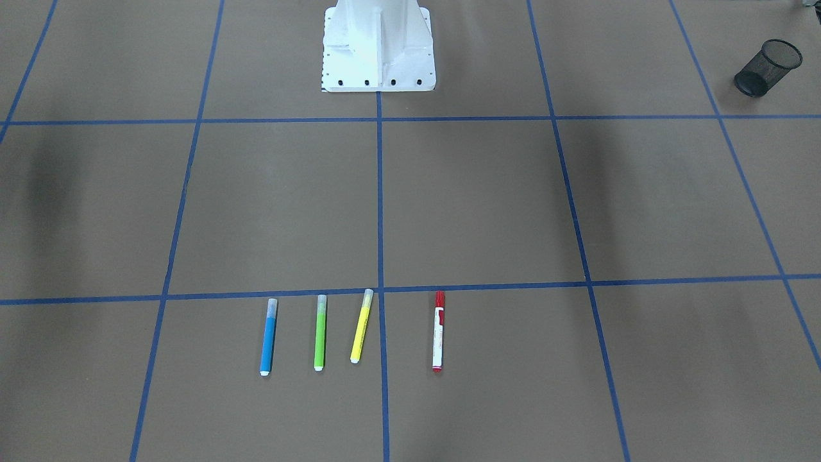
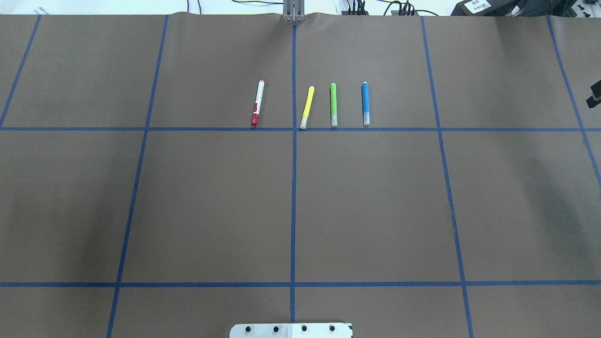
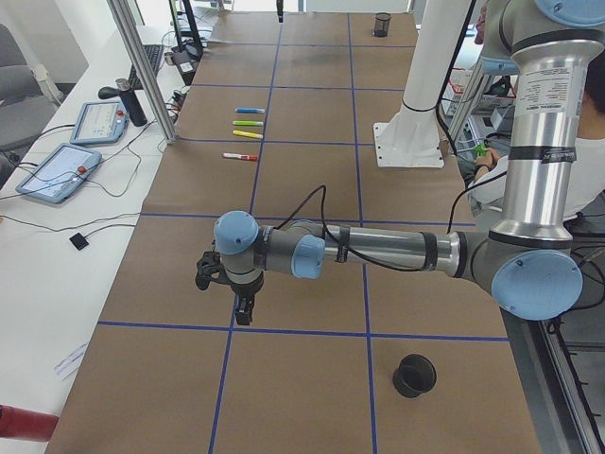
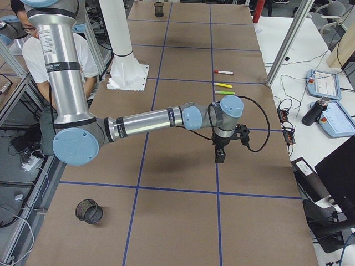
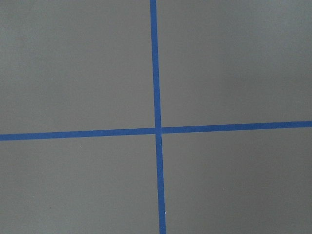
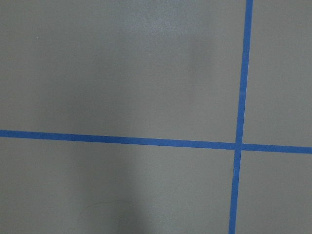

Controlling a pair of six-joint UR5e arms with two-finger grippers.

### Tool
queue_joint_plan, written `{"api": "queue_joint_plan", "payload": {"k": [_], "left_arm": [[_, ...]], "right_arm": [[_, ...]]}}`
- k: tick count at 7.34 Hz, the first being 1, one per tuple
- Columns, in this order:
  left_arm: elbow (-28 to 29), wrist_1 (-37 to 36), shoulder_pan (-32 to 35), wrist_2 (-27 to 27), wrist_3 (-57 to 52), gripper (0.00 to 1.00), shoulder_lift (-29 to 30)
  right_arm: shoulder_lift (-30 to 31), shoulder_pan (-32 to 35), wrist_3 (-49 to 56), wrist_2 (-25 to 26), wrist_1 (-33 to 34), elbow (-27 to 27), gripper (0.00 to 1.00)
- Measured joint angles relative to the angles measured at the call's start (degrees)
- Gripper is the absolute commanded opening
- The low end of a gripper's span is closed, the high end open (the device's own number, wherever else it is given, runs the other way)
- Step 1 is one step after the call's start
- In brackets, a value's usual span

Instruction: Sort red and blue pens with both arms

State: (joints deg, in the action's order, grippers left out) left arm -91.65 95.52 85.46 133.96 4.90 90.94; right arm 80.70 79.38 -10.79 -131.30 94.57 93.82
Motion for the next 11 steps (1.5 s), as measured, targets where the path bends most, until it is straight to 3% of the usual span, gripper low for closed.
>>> {"api": "queue_joint_plan", "payload": {"k": [8, 11], "left_arm": [[-5.44, -1.54, -1.24, 0.48, 0.56, 1.00, -4.22], [-6.48, 0.00, -1.67, 3.93, 0.73, 1.00, -4.04]], "right_arm": [[0.30, 0.22, -0.10, -0.44, -0.06, 0.56, 1.00], [0.32, 0.13, -0.14, -2.37, -0.09, 1.60, 1.00]]}}
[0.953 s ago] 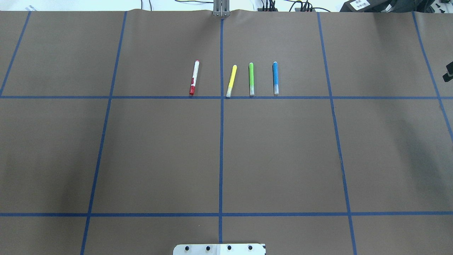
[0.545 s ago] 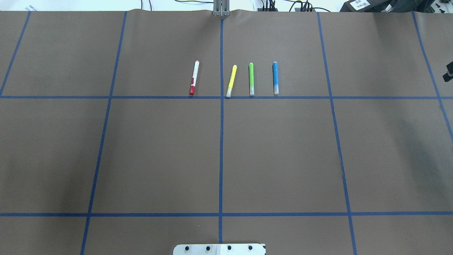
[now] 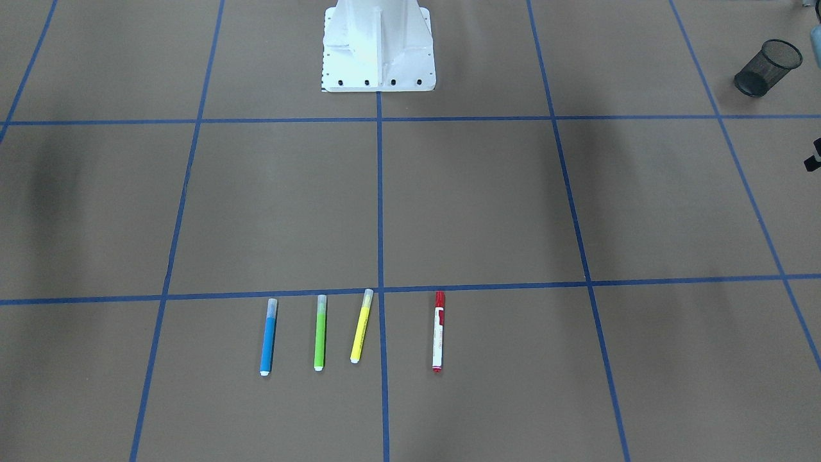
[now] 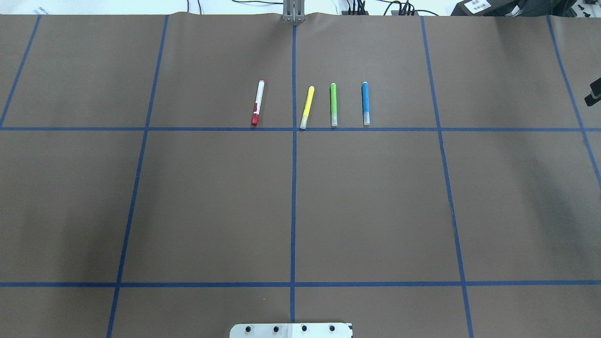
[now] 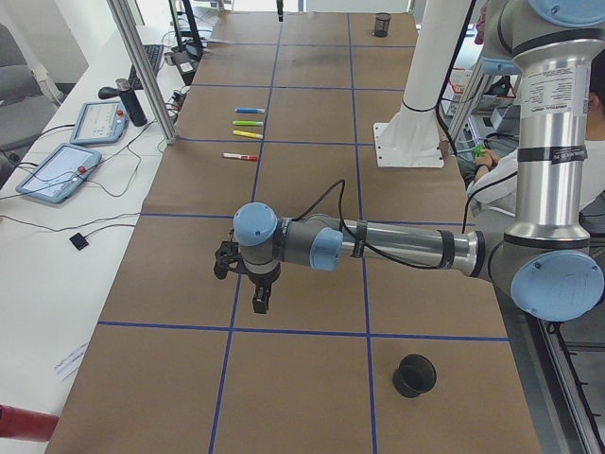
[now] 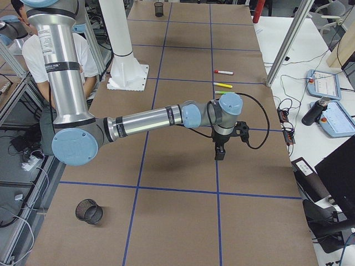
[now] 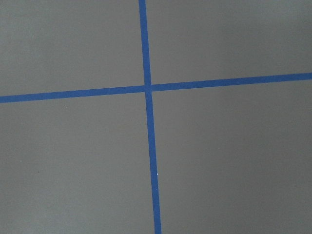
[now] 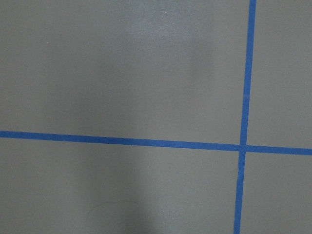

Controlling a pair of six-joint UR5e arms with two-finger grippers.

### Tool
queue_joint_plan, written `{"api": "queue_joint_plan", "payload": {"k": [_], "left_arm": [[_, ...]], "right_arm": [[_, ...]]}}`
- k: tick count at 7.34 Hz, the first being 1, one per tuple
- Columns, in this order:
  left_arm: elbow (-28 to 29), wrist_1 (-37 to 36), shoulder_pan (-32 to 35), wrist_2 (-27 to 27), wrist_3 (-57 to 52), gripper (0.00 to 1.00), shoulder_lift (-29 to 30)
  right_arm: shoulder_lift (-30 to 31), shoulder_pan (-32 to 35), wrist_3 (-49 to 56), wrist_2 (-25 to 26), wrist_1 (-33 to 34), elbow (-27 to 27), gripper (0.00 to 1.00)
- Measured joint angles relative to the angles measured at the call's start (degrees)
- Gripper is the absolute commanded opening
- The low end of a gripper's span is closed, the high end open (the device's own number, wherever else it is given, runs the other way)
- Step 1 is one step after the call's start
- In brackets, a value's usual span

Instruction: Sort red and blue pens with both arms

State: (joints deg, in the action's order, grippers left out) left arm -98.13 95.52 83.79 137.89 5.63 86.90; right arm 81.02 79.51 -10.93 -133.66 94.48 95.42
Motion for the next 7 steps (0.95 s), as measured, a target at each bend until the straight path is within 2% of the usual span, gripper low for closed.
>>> {"api": "queue_joint_plan", "payload": {"k": [2, 4, 7], "left_arm": [[-0.41, 2.31, -0.75, 0.82, 0.22, 1.00, 0.01], [-0.38, 3.02, -4.10, 0.75, 1.20, 0.99, 1.76], [-0.27, 6.82, -14.89, -0.46, 16.37, 1.00, 11.09]], "right_arm": [[0.37, 0.02, 0.01, -3.62, -0.06, 0.75, 1.00], [0.57, 0.03, 0.03, -4.86, -0.03, 2.25, 1.00], [0.95, -0.19, 0.09, -5.55, -0.02, 3.70, 1.00]]}}
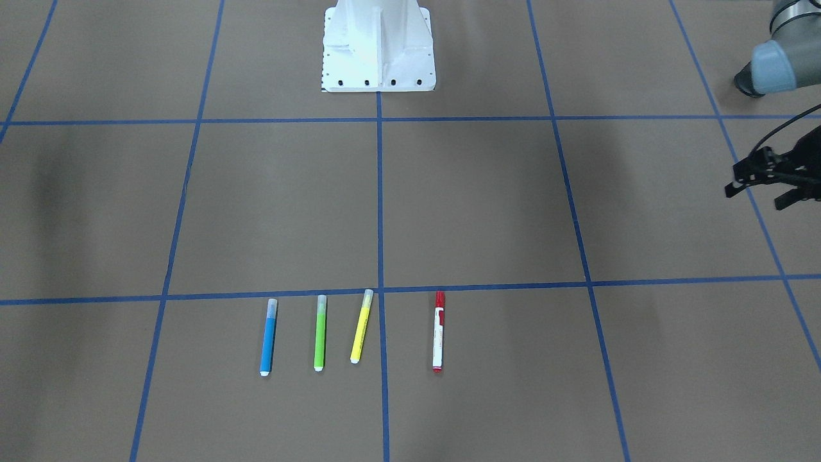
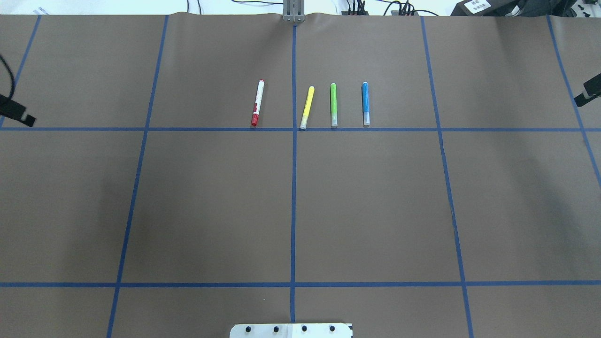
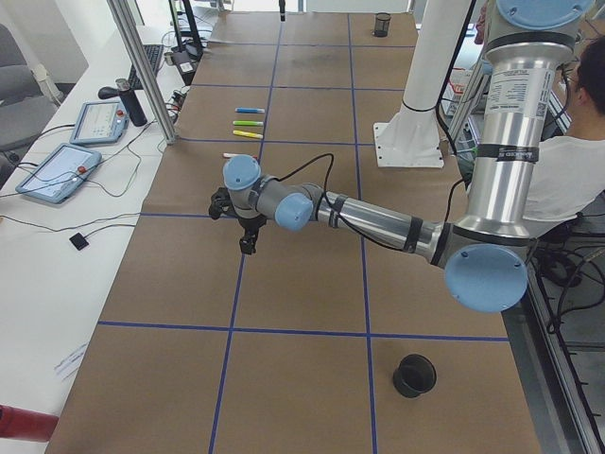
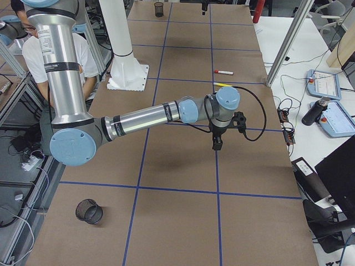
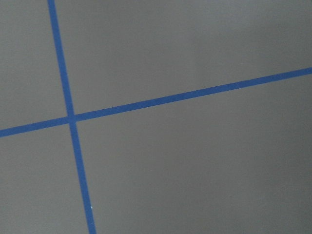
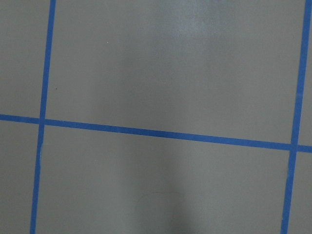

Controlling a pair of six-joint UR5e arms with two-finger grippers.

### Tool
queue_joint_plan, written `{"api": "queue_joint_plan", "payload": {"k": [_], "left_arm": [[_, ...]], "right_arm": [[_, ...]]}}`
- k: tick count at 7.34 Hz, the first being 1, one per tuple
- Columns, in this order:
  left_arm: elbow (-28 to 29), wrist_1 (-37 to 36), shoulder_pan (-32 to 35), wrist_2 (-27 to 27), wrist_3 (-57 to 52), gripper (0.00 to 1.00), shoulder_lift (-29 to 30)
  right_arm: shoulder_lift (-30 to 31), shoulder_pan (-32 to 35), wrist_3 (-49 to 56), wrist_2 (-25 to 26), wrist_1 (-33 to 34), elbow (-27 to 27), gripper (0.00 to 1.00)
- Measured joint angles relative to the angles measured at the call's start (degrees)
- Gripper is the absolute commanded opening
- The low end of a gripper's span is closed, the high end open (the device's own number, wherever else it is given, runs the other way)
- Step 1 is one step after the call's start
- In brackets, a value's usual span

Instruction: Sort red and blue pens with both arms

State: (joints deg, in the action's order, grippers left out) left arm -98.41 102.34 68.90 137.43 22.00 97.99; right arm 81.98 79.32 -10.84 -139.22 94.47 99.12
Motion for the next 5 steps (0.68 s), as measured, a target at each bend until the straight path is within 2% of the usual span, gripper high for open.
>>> {"api": "queue_joint_plan", "payload": {"k": [2, 3, 5], "left_arm": [[1.37, 0.96, -8.05, -4.17, 10.93, 1.00, 7.81], [4.11, 0.96, -11.67, -6.48, 14.40, 1.00, 13.00], [13.50, 1.08, -17.74, -10.43, 17.06, 0.99, 24.57]], "right_arm": [[-0.05, -0.24, 0.10, -0.03, -0.06, 0.48, 1.00], [-0.15, -0.51, -0.06, -0.03, -0.06, 0.51, 1.00], [-0.25, -0.77, 0.07, 0.00, -0.07, 0.65, 1.00]]}}
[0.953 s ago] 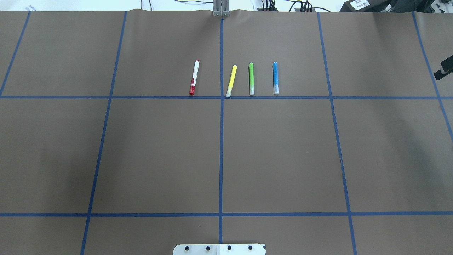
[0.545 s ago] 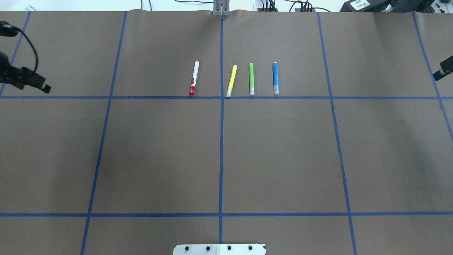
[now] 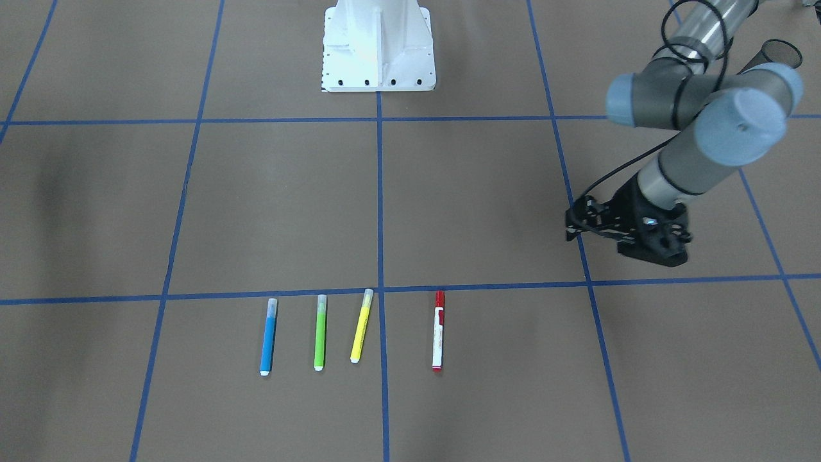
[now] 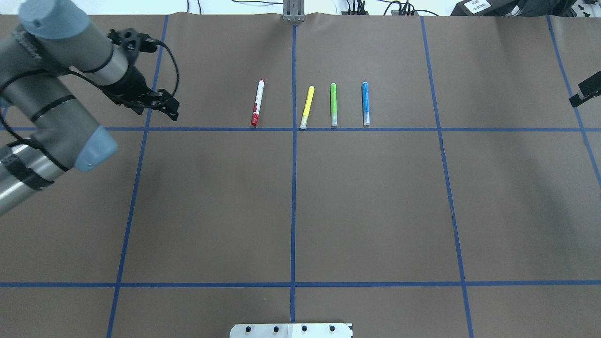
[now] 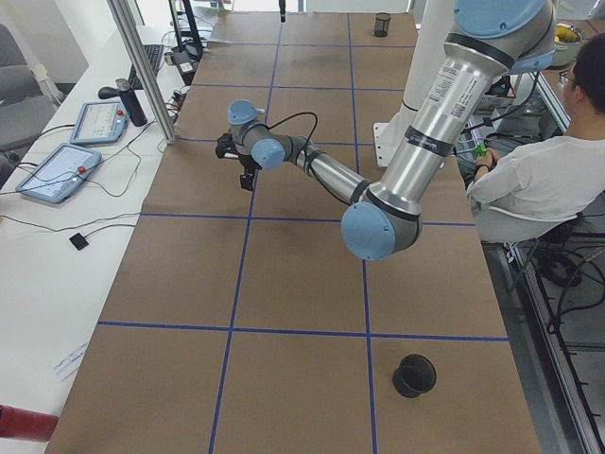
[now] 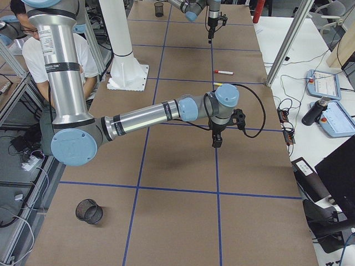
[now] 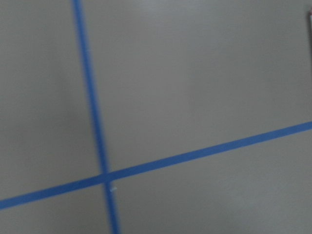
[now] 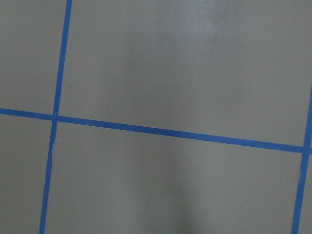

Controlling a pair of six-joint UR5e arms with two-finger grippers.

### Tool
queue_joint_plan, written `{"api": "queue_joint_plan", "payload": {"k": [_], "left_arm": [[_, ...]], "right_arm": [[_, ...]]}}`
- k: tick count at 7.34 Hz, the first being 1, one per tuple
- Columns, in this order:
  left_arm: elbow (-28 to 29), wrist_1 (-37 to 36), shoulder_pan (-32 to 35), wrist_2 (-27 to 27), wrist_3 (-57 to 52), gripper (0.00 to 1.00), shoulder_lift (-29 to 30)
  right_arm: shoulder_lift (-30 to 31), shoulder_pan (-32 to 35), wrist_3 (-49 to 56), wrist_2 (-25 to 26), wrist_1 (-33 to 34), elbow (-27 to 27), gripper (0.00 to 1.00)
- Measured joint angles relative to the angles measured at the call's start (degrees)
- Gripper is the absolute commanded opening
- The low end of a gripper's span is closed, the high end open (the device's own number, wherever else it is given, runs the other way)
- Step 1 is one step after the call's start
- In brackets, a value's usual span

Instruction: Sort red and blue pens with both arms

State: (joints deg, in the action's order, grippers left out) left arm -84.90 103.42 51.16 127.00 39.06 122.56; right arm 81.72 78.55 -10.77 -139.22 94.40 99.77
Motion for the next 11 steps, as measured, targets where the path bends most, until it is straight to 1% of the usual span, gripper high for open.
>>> {"api": "queue_joint_plan", "payload": {"k": [1, 2, 3, 5, 7, 9, 10, 11], "left_arm": [[5.50, 0.17, -1.55, -1.03, 0.27, 0.98, 5.29], [10.81, 0.27, -2.46, -1.86, 0.51, 0.94, 10.23], [15.09, 0.36, -3.01, -2.51, 0.81, 0.91, 14.28], [21.36, 0.56, -4.86, -5.71, 1.12, 0.83, 20.06], [25.35, 1.87, -6.31, -7.95, 1.18, 0.78, 22.72], [28.60, 4.41, -6.66, -8.30, 1.25, 0.76, 23.67], [29.68, 5.28, -6.93, -8.35, 1.29, 0.76, 24.00], [30.30, 5.78, -7.27, -8.42, 1.33, 0.74, 24.26]], "right_arm": [[-0.02, -0.02, 0.13, 0.05, 0.00, 0.13, 1.00], [-0.01, -0.05, 0.05, 0.07, 0.00, 0.29, 1.00], [0.03, -0.05, -0.05, 0.10, 0.00, 0.49, 1.00], [0.07, -0.15, -0.19, 0.16, 0.00, 0.82, 1.00], [0.00, -0.59, -0.30, 0.35, 0.00, 0.92, 1.00], [-0.06, -1.00, -0.49, 0.43, 0.00, 0.95, 1.00], [-0.05, -1.06, -0.56, 0.44, 0.00, 0.94, 1.00], [-0.02, -1.15, -0.62, 0.44, 0.00, 0.91, 1.00]]}}
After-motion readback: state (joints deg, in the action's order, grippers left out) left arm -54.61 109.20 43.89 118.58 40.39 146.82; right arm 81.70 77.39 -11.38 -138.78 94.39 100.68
